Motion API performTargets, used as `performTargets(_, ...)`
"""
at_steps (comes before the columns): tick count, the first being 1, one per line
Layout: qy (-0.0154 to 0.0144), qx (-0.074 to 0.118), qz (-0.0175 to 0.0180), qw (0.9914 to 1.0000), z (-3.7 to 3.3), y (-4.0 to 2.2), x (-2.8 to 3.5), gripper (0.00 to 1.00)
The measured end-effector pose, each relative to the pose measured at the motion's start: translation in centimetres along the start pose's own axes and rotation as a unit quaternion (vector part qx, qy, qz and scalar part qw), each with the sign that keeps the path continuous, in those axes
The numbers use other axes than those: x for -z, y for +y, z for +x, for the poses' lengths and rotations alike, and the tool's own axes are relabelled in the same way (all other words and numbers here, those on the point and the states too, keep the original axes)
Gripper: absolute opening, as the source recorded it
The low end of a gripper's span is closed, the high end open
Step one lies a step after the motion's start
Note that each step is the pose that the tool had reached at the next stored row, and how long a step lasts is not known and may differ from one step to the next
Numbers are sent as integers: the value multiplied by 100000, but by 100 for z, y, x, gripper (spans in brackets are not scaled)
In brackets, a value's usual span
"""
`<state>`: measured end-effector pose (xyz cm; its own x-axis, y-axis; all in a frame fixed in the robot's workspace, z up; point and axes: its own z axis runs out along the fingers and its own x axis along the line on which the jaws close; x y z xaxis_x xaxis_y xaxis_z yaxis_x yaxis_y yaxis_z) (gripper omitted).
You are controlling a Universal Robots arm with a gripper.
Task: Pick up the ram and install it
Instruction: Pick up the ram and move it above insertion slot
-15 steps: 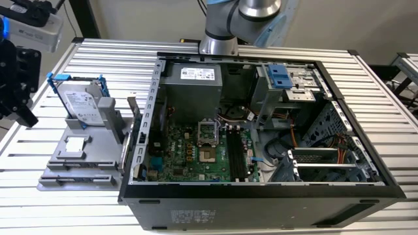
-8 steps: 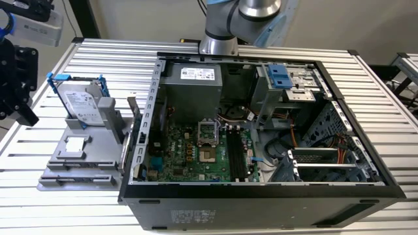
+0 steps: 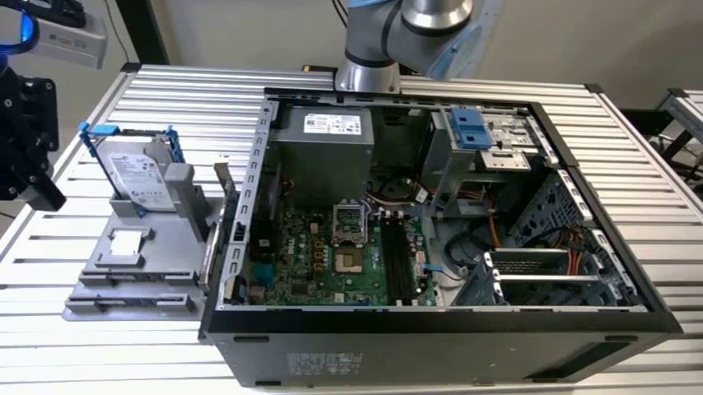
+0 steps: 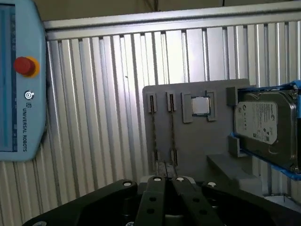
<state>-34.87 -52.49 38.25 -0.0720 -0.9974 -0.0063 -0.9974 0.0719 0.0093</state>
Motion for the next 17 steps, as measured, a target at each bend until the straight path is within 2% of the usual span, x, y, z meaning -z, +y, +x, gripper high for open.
performTargets(4,-229,2738,-35,99962,0,0,-6,0)
performTargets(9,-646,4618,-76,99891,1,0,-13,0)
performTargets(15,-816,5065,-94,99868,1,0,-17,0)
performTargets(17,-1103,5074,-271,99865,2,-1,-19,0)
